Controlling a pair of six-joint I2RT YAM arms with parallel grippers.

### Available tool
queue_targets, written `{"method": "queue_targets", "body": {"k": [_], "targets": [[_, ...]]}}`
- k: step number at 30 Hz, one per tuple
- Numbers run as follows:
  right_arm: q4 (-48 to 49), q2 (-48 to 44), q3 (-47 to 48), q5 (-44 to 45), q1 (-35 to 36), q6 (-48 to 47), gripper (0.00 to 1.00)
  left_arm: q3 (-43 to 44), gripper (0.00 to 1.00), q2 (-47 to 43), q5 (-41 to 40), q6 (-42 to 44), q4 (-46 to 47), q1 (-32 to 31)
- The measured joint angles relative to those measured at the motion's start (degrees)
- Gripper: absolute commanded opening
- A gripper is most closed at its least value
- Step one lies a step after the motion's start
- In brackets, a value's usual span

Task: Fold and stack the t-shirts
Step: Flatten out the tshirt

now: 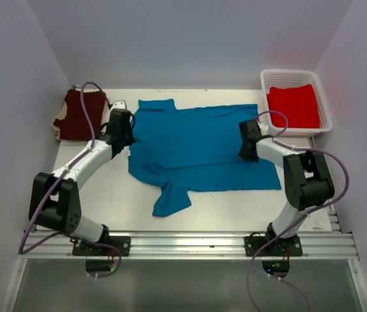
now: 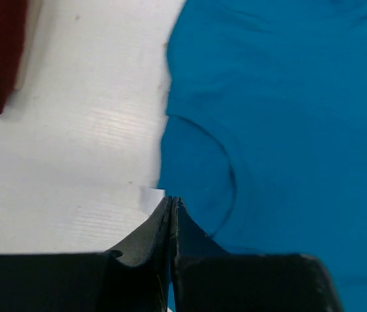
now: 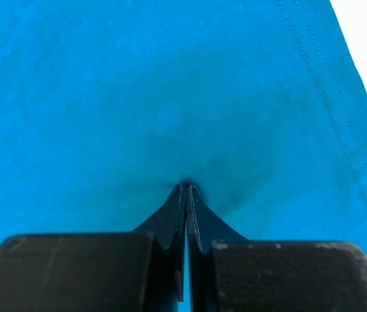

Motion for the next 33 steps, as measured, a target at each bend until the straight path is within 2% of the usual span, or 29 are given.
{"method": "queue_targets", "body": {"k": [5, 8, 12, 18, 22, 27, 33], "targets": [[-0.33, -0.17, -0.02, -0.15, -0.13, -0.09, 0.00, -1.92, 0.00, -4.90, 12.28, -0.96, 3.21, -1.29], [-0.50, -0.52, -0.35, -0.17, -0.26, -0.24, 0.00, -10.71, 0.00, -6.38, 20.59, -3.50, 7.89, -2.01], [-0.83, -0.87, -0.70, -0.17, -0.26, -0.31, 0.00, -19.87, 0.00, -6.78, 26.01, -6.51, 10.10, -2.01], [-0.79, -0.90, -0.76, -0.17, -0.26, -0.33, 0.00, -23.50, 0.00, -6.99, 31.65, -9.79, 15.93, -2.01], [-0.79, -0.90, -0.76, -0.17, -0.26, -0.33, 0.00, -24.15, 0.00, -5.99, 32.33, -11.02, 17.40, -2.01], [-0.79, -1.03, -0.90, -0.13, -0.26, -0.37, 0.00, -23.65, 0.00, -2.99, 28.55, -13.25, 15.50, -1.16], [-0.83, -1.29, -1.20, -0.13, -0.28, -0.37, 0.00, -19.56, 0.00, -2.99, 18.29, -14.75, 7.69, 1.38]]}}
